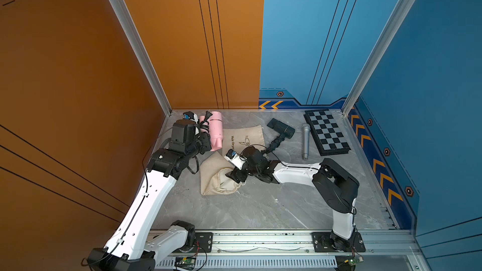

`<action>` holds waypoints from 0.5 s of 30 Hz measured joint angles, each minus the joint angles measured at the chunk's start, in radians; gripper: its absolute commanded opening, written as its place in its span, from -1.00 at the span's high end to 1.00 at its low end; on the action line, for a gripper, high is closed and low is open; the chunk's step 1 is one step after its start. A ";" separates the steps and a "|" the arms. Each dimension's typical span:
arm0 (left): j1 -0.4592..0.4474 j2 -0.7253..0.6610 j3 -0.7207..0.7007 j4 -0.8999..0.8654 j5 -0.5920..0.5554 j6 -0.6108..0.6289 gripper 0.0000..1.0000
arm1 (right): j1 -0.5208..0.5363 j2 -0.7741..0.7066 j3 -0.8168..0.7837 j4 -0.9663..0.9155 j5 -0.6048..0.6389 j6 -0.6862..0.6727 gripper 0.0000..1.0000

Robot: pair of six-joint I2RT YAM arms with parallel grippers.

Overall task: Pack away hair dryers
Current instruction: Pick up the drawstring bag from the center of the board.

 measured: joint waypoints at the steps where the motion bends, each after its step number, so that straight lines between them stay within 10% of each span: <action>1: 0.001 0.000 0.000 -0.001 0.000 0.000 0.89 | 0.000 0.023 0.026 -0.003 -0.003 -0.005 -0.45; 8: 0.005 -0.001 0.000 -0.016 0.002 0.000 0.88 | 0.000 0.140 0.150 -0.047 -0.014 -0.026 -0.31; 15: 0.014 -0.001 0.000 -0.021 0.005 0.000 0.89 | 0.000 0.176 0.186 -0.104 -0.038 -0.053 0.60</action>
